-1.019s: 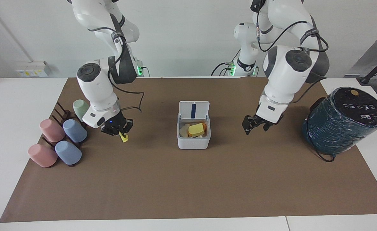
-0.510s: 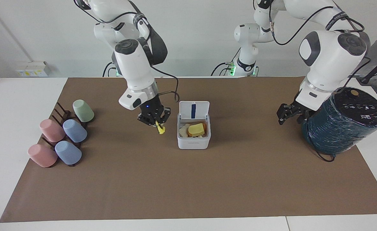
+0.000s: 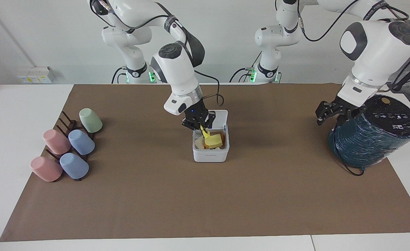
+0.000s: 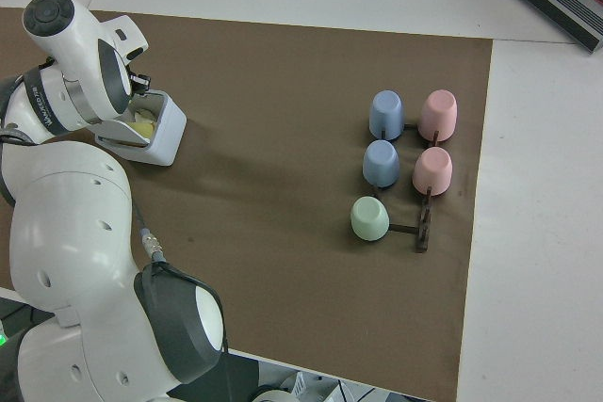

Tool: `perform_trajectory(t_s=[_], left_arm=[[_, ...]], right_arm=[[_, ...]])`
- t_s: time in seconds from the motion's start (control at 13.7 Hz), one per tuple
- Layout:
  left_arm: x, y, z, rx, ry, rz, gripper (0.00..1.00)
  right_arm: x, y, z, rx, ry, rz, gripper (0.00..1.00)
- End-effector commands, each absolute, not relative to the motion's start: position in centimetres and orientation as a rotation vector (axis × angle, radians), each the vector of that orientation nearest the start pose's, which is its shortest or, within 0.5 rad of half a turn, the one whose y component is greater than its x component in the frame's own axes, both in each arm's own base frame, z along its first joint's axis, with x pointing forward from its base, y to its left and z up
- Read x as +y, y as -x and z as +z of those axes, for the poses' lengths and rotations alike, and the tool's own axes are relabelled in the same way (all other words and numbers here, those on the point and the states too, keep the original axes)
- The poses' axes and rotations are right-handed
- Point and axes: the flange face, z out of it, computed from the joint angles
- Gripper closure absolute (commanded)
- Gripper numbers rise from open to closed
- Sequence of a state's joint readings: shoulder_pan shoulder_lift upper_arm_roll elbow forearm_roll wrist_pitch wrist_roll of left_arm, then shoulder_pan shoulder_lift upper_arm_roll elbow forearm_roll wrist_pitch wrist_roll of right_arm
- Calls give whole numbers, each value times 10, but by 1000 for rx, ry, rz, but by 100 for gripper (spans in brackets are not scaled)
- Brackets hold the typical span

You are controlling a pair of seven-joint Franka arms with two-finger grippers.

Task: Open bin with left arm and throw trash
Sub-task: 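Carry the yellow sponge over the bin and release it with the right gripper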

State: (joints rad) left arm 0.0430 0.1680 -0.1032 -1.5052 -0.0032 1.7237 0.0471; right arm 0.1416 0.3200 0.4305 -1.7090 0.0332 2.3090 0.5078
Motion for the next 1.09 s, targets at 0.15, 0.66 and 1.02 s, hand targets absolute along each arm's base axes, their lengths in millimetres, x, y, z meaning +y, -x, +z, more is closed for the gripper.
perform_trajectory(t_s=[0.15, 0.66, 1.02], left_arm=[[-55, -600, 582, 213, 3151, -88, 18], [-71, -598, 583, 233, 3151, -87, 0], [-66, -591, 596, 228, 3148, -104, 0]], right_arm=[[355, -577, 421, 26, 2811, -204, 68], [357, -575, 415, 68, 2813, -183, 1], [338, -588, 439, 61, 2823, -278, 0]])
